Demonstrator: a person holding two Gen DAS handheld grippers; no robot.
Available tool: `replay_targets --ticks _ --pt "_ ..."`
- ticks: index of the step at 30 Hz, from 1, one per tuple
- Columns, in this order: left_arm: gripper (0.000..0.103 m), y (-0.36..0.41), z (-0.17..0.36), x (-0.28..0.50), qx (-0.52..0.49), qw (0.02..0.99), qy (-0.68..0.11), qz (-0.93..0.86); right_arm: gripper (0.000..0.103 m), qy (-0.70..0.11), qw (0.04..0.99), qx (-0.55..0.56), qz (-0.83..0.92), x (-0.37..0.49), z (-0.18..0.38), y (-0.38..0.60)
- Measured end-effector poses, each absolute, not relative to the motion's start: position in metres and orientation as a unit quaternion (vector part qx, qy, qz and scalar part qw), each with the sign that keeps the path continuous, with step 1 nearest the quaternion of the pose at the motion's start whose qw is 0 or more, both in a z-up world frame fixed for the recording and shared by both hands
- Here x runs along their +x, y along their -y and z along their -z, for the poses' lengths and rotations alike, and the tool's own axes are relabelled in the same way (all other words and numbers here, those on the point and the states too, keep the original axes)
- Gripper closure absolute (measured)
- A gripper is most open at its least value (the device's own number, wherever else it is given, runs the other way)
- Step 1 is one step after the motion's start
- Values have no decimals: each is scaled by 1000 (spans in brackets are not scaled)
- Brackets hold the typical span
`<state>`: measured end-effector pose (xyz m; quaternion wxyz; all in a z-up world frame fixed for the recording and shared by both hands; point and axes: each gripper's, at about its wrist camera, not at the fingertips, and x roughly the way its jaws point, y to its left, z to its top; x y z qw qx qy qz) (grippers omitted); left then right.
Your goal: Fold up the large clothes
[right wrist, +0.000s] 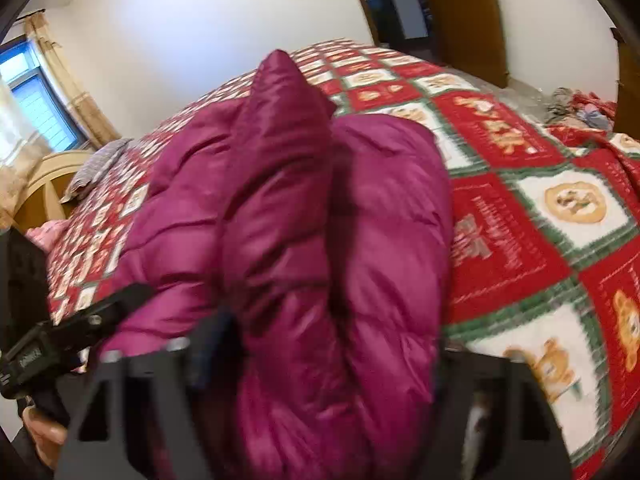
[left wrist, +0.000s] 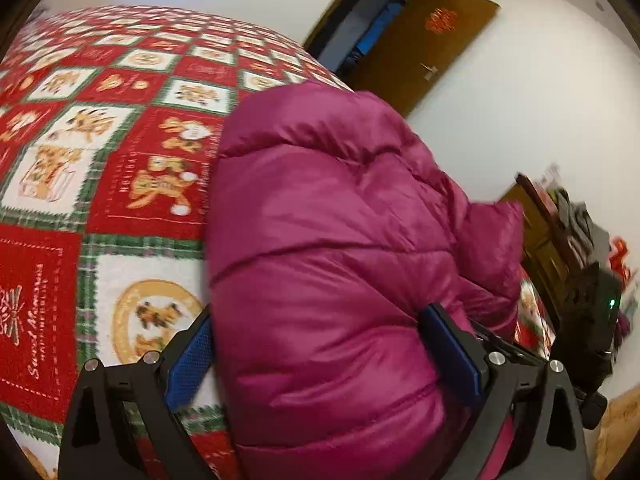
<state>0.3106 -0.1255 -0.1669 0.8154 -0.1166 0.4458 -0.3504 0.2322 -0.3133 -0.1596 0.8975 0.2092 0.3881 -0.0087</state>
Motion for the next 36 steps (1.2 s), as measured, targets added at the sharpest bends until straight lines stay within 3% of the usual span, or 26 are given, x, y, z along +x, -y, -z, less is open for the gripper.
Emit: replay_targets --ticks 2,5,8,16,20,30,34,36 --pt "23 129 160 303 -108 816 -442 356 55 -390 896 213 1 230 158 311" --pt "27 129 149 296 -102 819 -439 356 67 -386 890 242 -11 222 151 311" --pt "28 120 135 288 -121 813 -437 366 71 -371 892 257 -31 205 136 312" --pt "28 158 66 256 -132 794 -398 441 71 -301 917 262 -8 139 63 351" --pt "28 208 60 242 -117 776 -409 466 71 -295 923 247 31 102 44 388" --pt "26 331 116 192 48 787 -443 427 72 -342 881 297 134 61 130 470" --pt "13 339 125 182 86 814 -422 389 69 -344 869 332 128 57 159 489" --pt "5 341 129 179 106 828 -411 366 59 -343 865 346 125 55 163 494"
